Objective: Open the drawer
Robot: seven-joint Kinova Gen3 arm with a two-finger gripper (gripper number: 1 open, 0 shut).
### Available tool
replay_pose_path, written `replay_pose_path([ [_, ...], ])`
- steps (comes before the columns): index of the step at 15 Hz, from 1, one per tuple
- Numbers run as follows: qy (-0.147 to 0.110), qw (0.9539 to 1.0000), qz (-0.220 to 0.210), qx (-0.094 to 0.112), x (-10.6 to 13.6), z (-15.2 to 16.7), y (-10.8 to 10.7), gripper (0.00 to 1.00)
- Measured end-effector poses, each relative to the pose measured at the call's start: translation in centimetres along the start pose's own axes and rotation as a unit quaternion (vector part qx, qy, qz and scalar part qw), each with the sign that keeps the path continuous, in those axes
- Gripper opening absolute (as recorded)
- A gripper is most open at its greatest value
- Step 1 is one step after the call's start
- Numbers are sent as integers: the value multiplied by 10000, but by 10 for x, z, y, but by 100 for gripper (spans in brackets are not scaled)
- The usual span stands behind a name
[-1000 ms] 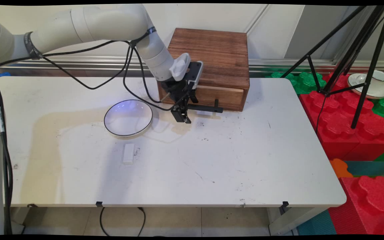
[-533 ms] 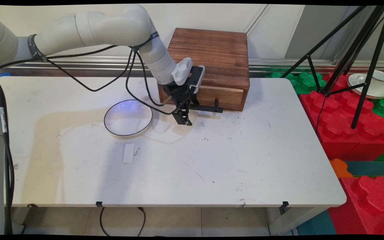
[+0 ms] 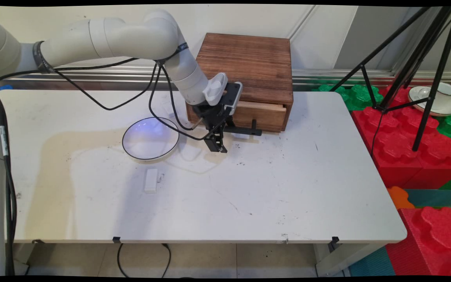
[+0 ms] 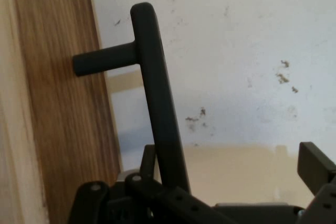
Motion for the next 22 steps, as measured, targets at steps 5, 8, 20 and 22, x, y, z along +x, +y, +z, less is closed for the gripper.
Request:
replay_pose_path([
  [5,57,9999,-64,-53,6,-3,14,100],
  [8,86,9998,-115,-105,9,-6,28,100],
  [20,172,9990,-195,-360,17,-16,79,100],
  [22,188,9988,-186,-404,18,-18,88,100],
])
